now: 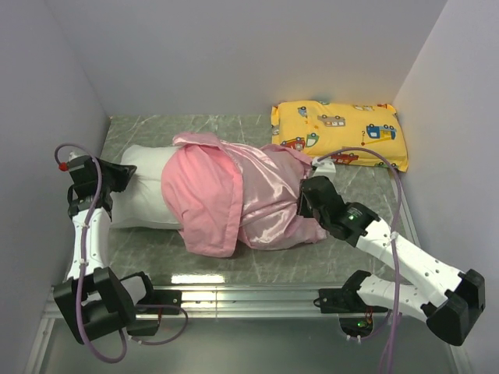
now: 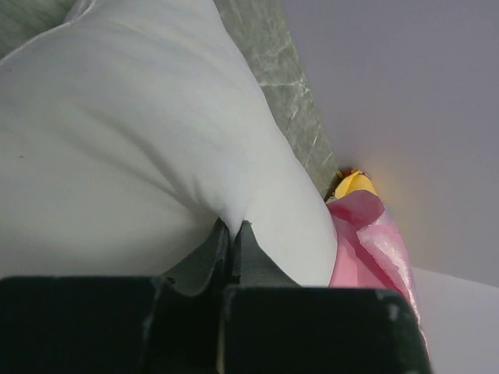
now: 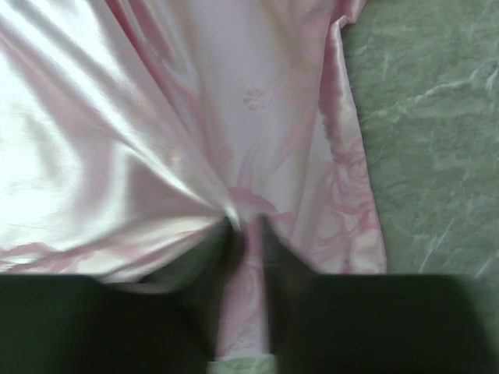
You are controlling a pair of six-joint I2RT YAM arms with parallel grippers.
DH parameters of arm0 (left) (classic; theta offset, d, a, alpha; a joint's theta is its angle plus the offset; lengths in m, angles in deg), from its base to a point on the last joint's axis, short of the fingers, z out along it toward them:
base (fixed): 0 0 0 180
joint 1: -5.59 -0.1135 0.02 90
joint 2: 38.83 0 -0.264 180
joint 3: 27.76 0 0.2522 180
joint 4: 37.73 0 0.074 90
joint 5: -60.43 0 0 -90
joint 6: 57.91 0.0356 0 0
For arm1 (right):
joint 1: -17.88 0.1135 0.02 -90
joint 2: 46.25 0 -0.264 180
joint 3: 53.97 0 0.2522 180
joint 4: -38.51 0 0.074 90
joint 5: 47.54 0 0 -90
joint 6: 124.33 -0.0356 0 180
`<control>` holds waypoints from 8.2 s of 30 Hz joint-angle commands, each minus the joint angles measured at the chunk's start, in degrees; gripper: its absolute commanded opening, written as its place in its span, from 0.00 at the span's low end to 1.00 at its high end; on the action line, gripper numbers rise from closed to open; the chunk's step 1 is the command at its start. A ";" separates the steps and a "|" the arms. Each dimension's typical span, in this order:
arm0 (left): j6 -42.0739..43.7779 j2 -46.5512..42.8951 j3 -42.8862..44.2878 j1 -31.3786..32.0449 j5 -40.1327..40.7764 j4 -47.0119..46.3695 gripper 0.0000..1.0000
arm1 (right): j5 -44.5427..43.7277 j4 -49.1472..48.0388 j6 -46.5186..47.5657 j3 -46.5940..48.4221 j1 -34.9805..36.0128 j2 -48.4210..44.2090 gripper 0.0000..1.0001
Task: Remove the pillowcase from the pillow
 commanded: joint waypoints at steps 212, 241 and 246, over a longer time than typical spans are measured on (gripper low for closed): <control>8.42 28.49 29.65 14.76 3.00 -3.21 0.01 | -0.12 3.81 3.32 4.53 -14.67 -2.31 0.00; -1.23 -6.86 -2.05 37.09 31.04 7.26 0.91 | 5.70 -4.98 3.93 5.49 -10.80 4.64 0.22; -2.81 0.97 -1.97 37.45 31.47 5.94 0.88 | 7.98 -5.07 4.02 6.99 -10.62 3.94 0.51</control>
